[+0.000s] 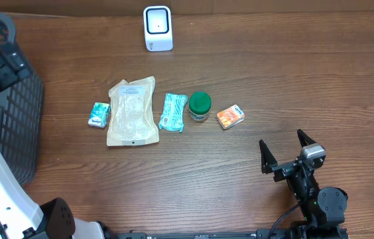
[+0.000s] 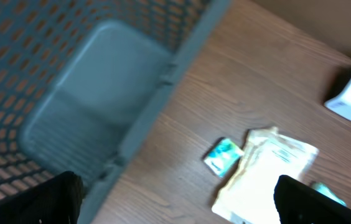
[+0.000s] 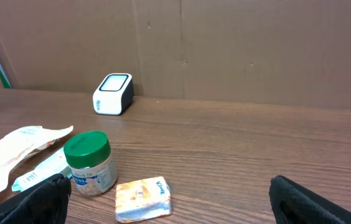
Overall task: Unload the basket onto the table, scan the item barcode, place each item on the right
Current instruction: 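Swing the right gripper left toward the orange tissue pack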
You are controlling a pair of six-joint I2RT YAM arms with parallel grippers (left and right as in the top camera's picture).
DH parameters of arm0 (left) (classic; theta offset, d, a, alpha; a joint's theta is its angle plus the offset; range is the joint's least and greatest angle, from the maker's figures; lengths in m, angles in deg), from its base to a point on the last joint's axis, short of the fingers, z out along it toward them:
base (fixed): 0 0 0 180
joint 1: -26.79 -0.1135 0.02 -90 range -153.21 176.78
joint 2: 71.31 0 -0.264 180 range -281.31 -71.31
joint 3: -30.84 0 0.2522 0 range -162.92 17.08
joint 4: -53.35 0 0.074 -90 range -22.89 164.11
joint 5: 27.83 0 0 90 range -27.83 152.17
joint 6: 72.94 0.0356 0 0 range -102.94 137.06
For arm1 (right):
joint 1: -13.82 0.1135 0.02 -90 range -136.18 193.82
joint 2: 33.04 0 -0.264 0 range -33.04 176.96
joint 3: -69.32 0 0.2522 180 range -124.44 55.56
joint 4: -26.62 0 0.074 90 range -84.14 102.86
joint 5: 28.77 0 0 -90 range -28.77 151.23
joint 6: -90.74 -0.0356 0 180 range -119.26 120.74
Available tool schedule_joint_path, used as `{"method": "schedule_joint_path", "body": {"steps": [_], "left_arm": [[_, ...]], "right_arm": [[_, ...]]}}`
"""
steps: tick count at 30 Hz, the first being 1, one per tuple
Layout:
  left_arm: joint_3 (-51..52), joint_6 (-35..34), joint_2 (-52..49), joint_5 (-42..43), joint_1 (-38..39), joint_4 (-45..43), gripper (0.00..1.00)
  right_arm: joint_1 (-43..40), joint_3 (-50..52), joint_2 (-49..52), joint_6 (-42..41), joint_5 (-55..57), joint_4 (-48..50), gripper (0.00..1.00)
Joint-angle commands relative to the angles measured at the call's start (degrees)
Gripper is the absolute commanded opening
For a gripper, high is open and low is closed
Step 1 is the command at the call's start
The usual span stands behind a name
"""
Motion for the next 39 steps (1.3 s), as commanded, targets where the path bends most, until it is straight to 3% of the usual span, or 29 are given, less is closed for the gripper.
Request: {"method": "schedule_joint_path", "body": {"steps": [1, 18, 30, 34, 39], "left_arm": [[-0.2, 1.1, -0.2, 0.7, -1.1, 0.2, 1.0], [-0.2, 2.6, -0.2, 10.2, -1.1, 0.3, 1.0], [-0.2, 2.6, -0.2, 10.2, -1.1, 0.3, 1.0], [-0.2, 2.6, -0.2, 10.2, -1.1, 0.3, 1.0], [-0.2, 2.6, -0.2, 10.2, -1.1, 0.3, 0.99]], "right_arm": [[0.3, 0.3, -0.5, -0.3, 0.0, 0.3, 1.0], [0.3, 0.3, -0.5, -0.3, 0.0, 0.3, 1.0], [0.3, 0.3, -0.5, -0.3, 1.3, 1.2, 1.0], [0.3, 0.3, -0.5, -0.4, -3.3, 2.4, 1.0], [0.3, -1.7, -0.3, -9.8, -8.9, 1.8, 1.0]]}}
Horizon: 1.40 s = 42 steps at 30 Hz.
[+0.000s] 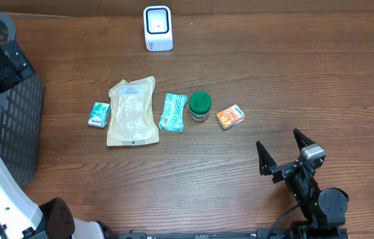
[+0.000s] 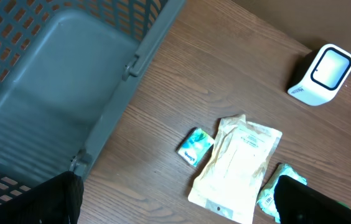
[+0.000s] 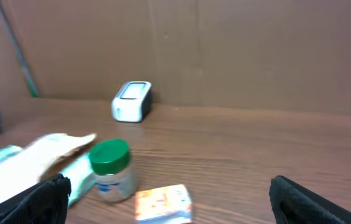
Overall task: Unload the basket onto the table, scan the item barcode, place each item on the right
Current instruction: 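Swing the right gripper left toward the orange tissue pack, then lower the right gripper and grasp the orange tissue pack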
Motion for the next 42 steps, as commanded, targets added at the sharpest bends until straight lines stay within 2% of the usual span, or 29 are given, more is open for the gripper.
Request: {"method": "schedule_joint_path", "body": {"steps": [1, 8, 16, 18, 24, 30, 32, 35, 37, 39, 42], "left_arm": [[-0.2, 1.3, -0.2, 1.0, 0.0, -0.1, 1.0], [-0.2, 1.3, -0.2, 1.0, 0.0, -0.1, 1.0], [-0.2, 1.3, -0.2, 1.0, 0.0, -0.1, 0.99], [-0.2, 1.3, -0.2, 1.0, 0.0, -0.1, 1.0], [-0.2, 1.3, -0.2, 1.0, 0.0, -0.1, 0.99], [-0.2, 1.3, -0.2, 1.0, 0.0, -0.1, 1.0], [-0.2, 1.3, -0.2, 1.0, 0.0, -0.1, 1.0], [-0.2, 1.3, -0.2, 1.0, 0.0, -0.1, 1.0], [-0.2, 1.3, -0.2, 1.0, 0.0, -0.1, 0.99], [-0.2, 1.3, -0.2, 1.0, 0.0, -0.1, 1.0], [-0.2, 1.3, -0.2, 1.0, 0.0, -0.1, 1.0]], "right_arm": [[0.3, -2.8, 0.0, -7.4, -5.8, -0.4, 1.0], [0.3, -17.9, 10.1, -8.5, -7.6, -11.8, 1.0], [0.3, -41.2, 33.7, -8.5, -9.2, -30.4, 1.0], [0.3, -49.9, 43.2, -8.5, -9.4, -36.9, 1.0], [0.3, -63.6, 60.6, -8.6, -10.9, -49.8, 1.0], [0.3, -65.3, 74.8, -9.7, -22.2, -45.0, 1.0], [0.7, -65.3, 78.5, -11.2, -23.0, -43.5, 0.72], [2.7, -65.3, 84.5, -20.8, -17.9, -41.5, 0.52], [4.5, -65.3, 88.1, -28.9, -12.3, -41.1, 0.33], [6.2, -65.3, 91.1, -35.5, -8.3, -40.8, 0.33], [8.1, -65.3, 94.6, -41.1, -5.5, -39.6, 0.33]]}}
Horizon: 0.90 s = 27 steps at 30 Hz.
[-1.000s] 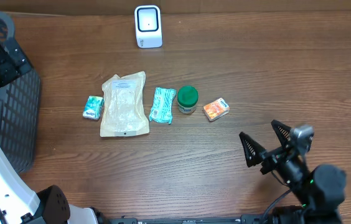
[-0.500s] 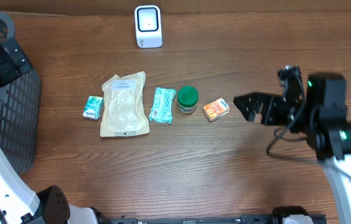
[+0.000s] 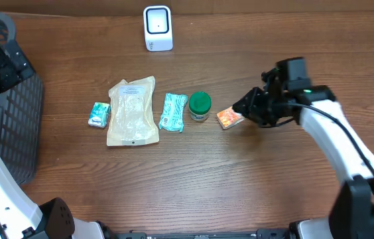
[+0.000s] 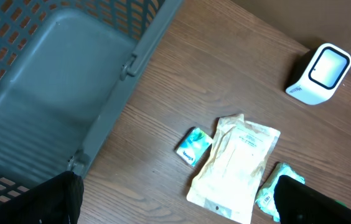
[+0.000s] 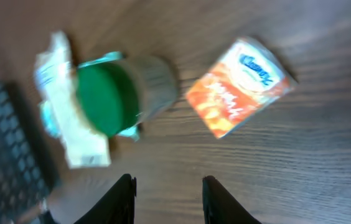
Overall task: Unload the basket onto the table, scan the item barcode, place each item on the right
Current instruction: 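Lower the right gripper and grasp the orange tissue pack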
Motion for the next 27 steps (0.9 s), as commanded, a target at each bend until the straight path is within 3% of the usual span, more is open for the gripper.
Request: {"method": "schedule_joint_path", "body": {"steps": [1, 5, 8, 15, 17, 20, 27], "left_arm": [[-0.2, 1.3, -0.2, 0.6, 0.0, -0.1, 1.0], [-0.2, 1.3, -0.2, 0.6, 0.0, -0.1, 1.0], [-0.2, 1.3, -0.2, 0.6, 0.0, -0.1, 1.0], [-0.2, 1.3, -0.2, 0.6, 0.0, -0.1, 0.99], [-0.2, 1.3, -0.2, 0.6, 0.0, -0.1, 0.99], [-0.2, 1.3, -0.2, 0.6, 0.0, -0.1, 1.0], [-0.2, 1.3, -0.2, 0.6, 0.0, -0.1, 1.0]], "right_arm": [[2.4, -1.4, 3.6, -13.8, 7.3, 1.1, 0.33], [3.8, -1.4, 6.6, -17.6, 10.2, 1.4, 0.33], [4.7, -1.2, 8.7, -17.7, 11.5, 1.4, 0.38], [6.7, -0.1, 12.6, -17.8, 11.7, 5.2, 0.38], [7.0, 0.2, 13.3, -18.8, 12.9, 6.1, 0.37], [7.0, 0.3, 13.4, -18.8, 15.1, 6.0, 0.22], [7.0, 2.4, 13.5, -18.1, 18.9, 6.3, 0.21]]}}
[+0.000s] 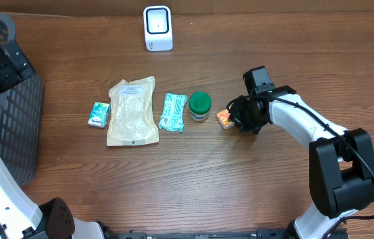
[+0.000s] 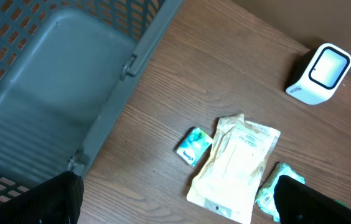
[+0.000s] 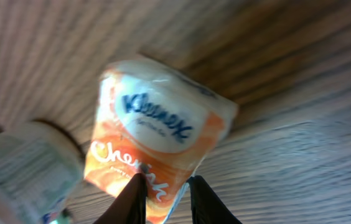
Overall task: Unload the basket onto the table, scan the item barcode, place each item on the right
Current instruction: 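Lower the right gripper and grasp the orange tissue pack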
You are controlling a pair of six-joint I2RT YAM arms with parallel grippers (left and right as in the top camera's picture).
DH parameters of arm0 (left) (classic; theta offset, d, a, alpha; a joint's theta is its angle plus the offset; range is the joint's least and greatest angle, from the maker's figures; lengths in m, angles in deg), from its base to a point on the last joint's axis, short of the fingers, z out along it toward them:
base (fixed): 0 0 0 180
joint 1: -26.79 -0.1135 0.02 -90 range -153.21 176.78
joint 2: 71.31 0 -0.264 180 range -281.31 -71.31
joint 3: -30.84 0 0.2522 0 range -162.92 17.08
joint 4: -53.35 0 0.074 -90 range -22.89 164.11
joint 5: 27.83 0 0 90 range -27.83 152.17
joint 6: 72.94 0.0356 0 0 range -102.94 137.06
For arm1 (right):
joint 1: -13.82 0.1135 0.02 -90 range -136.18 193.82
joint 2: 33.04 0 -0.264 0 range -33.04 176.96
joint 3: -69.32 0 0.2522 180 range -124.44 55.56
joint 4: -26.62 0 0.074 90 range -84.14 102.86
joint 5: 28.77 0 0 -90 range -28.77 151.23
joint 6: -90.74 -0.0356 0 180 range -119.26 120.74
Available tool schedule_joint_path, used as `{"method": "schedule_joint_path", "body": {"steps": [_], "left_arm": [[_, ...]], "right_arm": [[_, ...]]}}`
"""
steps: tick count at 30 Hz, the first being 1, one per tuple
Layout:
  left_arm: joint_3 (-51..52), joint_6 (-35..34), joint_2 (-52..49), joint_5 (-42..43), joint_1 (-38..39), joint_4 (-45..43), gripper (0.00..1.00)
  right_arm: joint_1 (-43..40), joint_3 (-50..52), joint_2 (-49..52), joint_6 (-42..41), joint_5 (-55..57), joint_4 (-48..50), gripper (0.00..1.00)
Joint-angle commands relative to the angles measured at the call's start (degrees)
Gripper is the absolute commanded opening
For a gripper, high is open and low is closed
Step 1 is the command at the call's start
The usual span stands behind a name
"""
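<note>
An orange Kleenex tissue pack [image 1: 224, 117] lies on the wooden table, right of a green-lidded jar [image 1: 199, 106]. My right gripper [image 1: 235, 118] is down at the pack's right end. In the right wrist view its two fingertips [image 3: 137, 198] sit close together, pinching the near edge of the pack [image 3: 157, 140], so the right gripper [image 3: 165, 198] is shut on it. The white barcode scanner [image 1: 158, 28] stands at the table's far edge. My left gripper [image 2: 175, 193] hangs high over the left side, open and holding nothing.
A teal-white packet [image 1: 173, 112], a beige pouch [image 1: 132, 111] and a small teal pack [image 1: 99, 114] lie in a row left of the jar [image 3: 26, 163]. A dark mesh basket [image 1: 4, 126] stands at the left edge, under the left arm.
My right gripper has moved left and down from just right of the orange pack onto it, and its fingers have narrowed onto the pack's edge. The left arm has not moved.
At first my right gripper rested open near the table's front right, looking toward the items, and the left wrist camera was blurred over the basket. The left arm then held still. Later the right gripper hovered open beside the orange pack; now it pinches it.
</note>
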Motion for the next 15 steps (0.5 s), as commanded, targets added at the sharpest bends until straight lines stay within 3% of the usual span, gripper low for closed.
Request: {"method": "schedule_joint_path", "body": {"steps": [1, 7, 11, 15], "left_arm": [[-0.2, 1.3, -0.2, 0.5, 0.0, -0.1, 0.99], [-0.2, 1.3, -0.2, 0.5, 0.0, -0.1, 0.99], [-0.2, 1.3, -0.2, 0.5, 0.0, -0.1, 1.0], [-0.2, 1.3, -0.2, 0.5, 0.0, -0.1, 0.99]], "right_arm": [[0.0, 1.8, 0.5, 1.0, 2.9, 0.3, 0.22], [0.7, 2.7, 0.5, 5.8, 3.4, 1.7, 0.23], [0.6, 1.9, 0.5, 21.4, 3.2, 2.6, 0.13], [-0.1, -1.1, 0.5, 40.3, 3.3, -1.3, 0.19]]}}
